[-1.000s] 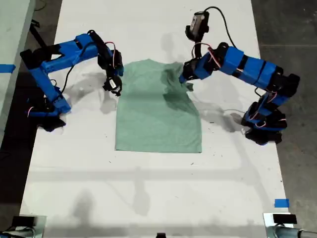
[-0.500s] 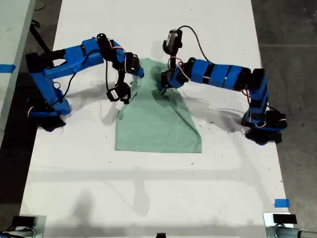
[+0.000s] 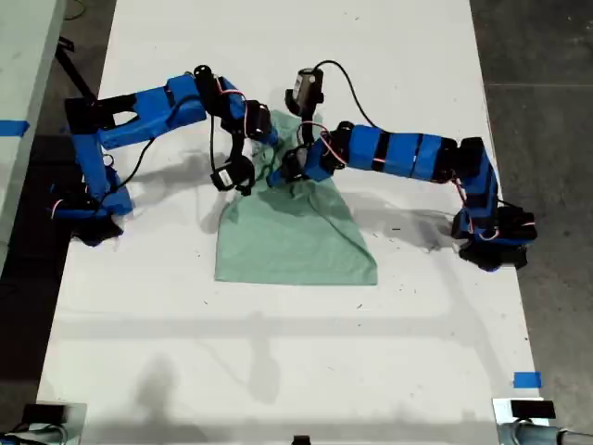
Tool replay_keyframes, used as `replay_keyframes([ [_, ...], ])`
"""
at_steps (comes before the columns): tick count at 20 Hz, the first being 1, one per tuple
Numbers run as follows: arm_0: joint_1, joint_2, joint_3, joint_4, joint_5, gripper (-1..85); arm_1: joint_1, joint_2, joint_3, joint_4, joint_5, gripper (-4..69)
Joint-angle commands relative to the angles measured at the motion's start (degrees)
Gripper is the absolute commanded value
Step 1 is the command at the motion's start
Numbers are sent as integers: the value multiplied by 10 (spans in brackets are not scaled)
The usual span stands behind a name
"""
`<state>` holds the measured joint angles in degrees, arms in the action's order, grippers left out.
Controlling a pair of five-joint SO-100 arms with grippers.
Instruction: Fold t-shirt
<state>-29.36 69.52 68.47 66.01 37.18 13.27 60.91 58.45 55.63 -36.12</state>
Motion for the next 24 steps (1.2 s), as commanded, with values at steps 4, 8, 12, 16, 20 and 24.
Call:
replay_keyframes([
  [4,31,-116,-163,15,11,23,33,260,25,227,-22,186],
  [8,47,-177,-258,17,15,14,6,487,301,266,-6,155],
  [12,53,-153,-258,4,43,236,-100,678,612,185,93,238],
  [16,73,-76,-253,11,87,332,-185,712,761,69,157,257],
  [20,98,40,-207,97,91,330,-242,596,783,-36,190,267],
  [24,174,200,5,114,40,314,-283,457,781,-146,219,244],
])
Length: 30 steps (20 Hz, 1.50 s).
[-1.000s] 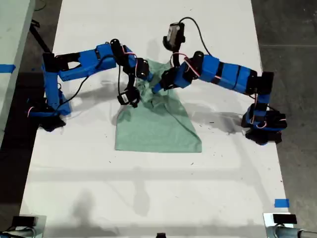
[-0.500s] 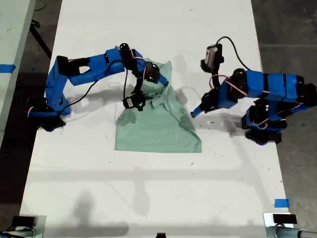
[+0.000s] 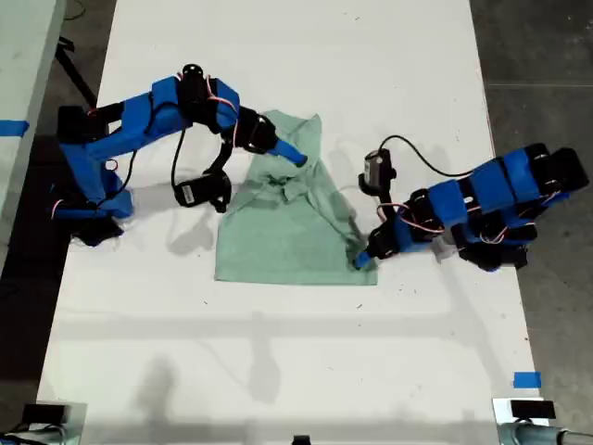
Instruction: Fold t-shirt
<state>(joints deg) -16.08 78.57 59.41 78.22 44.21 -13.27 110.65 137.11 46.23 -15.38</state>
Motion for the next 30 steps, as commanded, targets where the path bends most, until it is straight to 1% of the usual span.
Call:
replay_keyframes([
  [1,61,164,179,-23,-56,311,-26,-76,-8,-80,13,229],
  [2,82,210,253,-32,-83,307,-30,-103,-19,-91,15,176],
  [3,107,244,327,-49,-120,304,-30,-110,-30,-87,17,77],
  [4,138,264,390,-75,-156,301,-24,-113,-40,-78,18,42],
  [5,166,264,434,-90,-202,300,-18,-120,-63,-55,11,18],
  [7,211,263,505,-134,-272,302,-12,-124,-117,-15,-16,7],
  [10,250,258,580,-185,-352,298,6,-124,-223,69,-54,-3],
  [13,280,246,638,-246,-417,288,25,-130,-296,110,-87,-4],
  [16,287,201,643,-284,-439,275,38,-155,-365,138,-107,-5],
  [17,288,177,636,-294,-442,247,41,-171,-403,152,-115,-5],
  [18,291,156,631,-306,-452,198,45,-190,-441,164,-123,-5],
  [20,291,137,628,-337,-466,31,51,-234,-519,178,-140,-5],
  [21,287,135,629,-358,-462,1,52,-258,-561,185,-146,-5],
  [23,283,137,621,-377,-458,0,51,-313,-647,185,-152,-5],
  [25,276,134,599,-380,-446,0,41,-386,-752,186,-154,-5],
  [28,265,110,552,-374,-420,0,25,-497,-905,177,-149,-6],
  [30,260,94,517,-352,-411,0,14,-546,-941,152,-141,-6],
])
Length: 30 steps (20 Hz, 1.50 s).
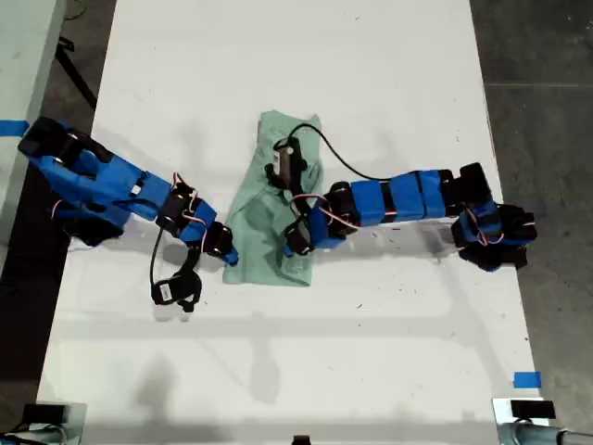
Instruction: Fold t-shirt
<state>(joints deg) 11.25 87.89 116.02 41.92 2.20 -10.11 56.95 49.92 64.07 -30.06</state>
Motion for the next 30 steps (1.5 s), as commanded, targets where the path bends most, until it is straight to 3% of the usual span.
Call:
replay_keyframes([
  [1,-16,0,-59,20,11,0,-26,-22,-72,-37,12,-6],
  [7,-49,13,-158,108,69,0,-65,-105,-72,-76,47,11],
  [9,-51,-16,-235,130,98,0,-63,-111,-71,-73,50,268],
  [11,-45,-73,-319,134,127,0,-64,-99,-71,-47,54,258],
  [15,-18,-265,-546,174,171,0,-72,-14,-45,105,89,222],
  [19,-5,-409,-705,200,178,15,-83,160,83,180,101,174],
  [21,-5,-431,-722,197,192,193,-86,213,120,208,108,171],
  [23,-4,-420,-726,192,230,276,-85,266,167,214,112,169],
  [26,15,-344,-718,206,279,302,-71,360,277,198,116,167],
  [30,34,-207,-673,301,273,306,-52,533,484,99,121,151],
])
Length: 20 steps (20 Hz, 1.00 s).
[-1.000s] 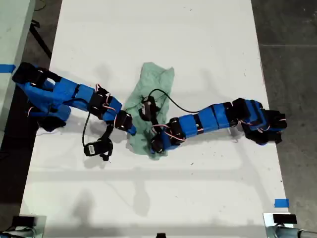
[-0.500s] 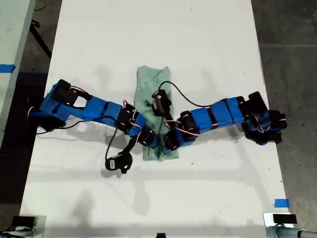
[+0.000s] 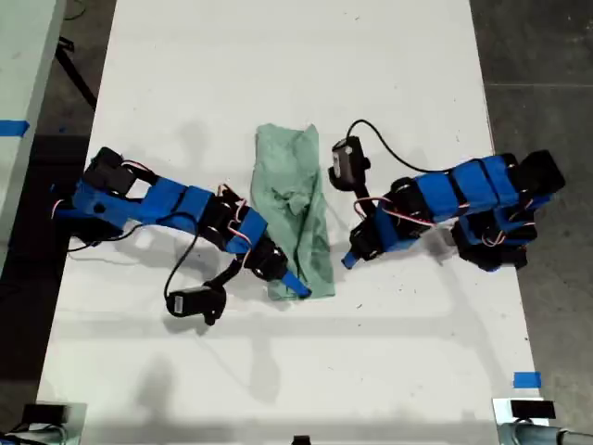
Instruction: Fold t-shirt
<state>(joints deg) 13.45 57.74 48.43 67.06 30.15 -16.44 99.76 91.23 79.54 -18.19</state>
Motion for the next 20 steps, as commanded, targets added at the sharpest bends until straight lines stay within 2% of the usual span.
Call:
replay_keyframes([
  [1,21,128,33,72,-17,332,17,151,124,-84,3,140],
  [3,42,207,151,69,-57,347,18,231,221,-128,5,241],
  [4,55,253,244,27,-81,349,18,264,260,-146,7,291],
  [7,65,344,505,-172,-178,348,19,282,341,-228,3,322],
  [10,40,244,490,-236,-228,341,39,185,337,-320,-11,327],
  [13,12,156,433,-265,-261,335,51,78,300,-374,-13,330],
  [18,-32,95,377,-269,-265,331,63,-49,253,-426,3,333],
  [20,-47,66,337,-232,-282,317,67,-116,206,-432,11,330],
])
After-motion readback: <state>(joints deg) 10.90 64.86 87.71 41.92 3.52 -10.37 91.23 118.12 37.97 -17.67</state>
